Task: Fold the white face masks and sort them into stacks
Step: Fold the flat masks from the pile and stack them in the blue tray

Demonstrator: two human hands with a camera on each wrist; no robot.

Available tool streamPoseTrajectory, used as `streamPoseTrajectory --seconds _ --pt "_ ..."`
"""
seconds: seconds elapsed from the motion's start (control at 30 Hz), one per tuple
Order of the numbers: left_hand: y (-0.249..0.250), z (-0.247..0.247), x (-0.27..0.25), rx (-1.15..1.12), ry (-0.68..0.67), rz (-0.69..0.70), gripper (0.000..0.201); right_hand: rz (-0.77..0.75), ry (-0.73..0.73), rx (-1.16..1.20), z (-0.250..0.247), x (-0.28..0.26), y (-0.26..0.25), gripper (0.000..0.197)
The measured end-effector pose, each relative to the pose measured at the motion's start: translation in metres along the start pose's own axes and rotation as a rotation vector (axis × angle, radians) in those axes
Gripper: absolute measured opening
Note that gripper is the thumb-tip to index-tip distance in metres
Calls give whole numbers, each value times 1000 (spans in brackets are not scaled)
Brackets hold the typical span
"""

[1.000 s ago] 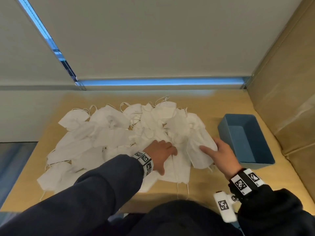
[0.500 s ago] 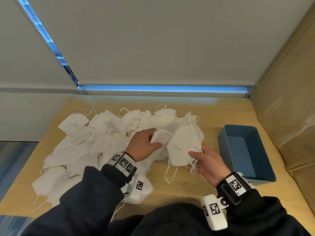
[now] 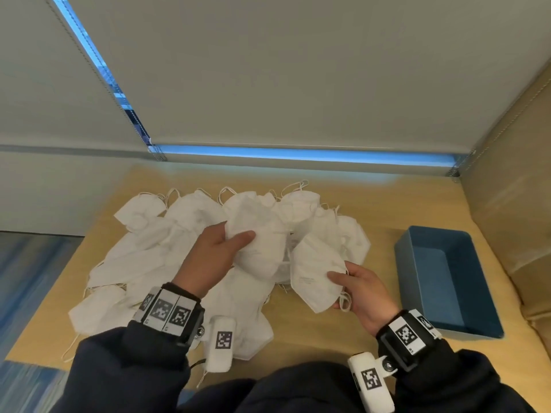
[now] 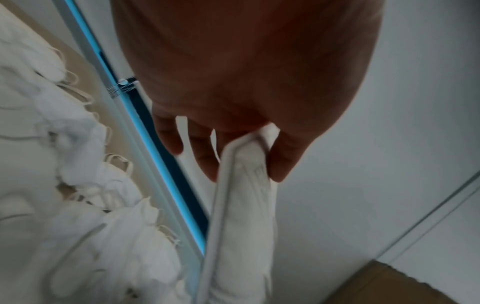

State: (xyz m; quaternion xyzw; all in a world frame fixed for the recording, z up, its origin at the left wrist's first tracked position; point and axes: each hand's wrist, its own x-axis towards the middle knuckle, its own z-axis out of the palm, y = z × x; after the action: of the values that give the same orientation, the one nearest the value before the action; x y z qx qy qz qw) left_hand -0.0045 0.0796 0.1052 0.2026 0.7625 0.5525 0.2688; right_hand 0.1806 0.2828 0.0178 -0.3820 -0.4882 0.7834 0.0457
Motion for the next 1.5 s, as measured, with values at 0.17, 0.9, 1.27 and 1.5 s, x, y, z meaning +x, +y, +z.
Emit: streamPoseTrajectory --seconds 0.17,0.9,1.27,1.5 --pt "27 8 -12 -63 -250 77 25 -46 -90 130 15 -8 -26 24" --pt "-51 45 -7 -557 200 -179 33 -215 -237 -403 43 -23 -18 34" --pt "-84 41 -15 -400 71 -283 27 -110 -40 5 20 -12 -5 20" --pt "-77 48 -13 -417 -21 -212 40 -70 -109 67 16 -7 -3 25"
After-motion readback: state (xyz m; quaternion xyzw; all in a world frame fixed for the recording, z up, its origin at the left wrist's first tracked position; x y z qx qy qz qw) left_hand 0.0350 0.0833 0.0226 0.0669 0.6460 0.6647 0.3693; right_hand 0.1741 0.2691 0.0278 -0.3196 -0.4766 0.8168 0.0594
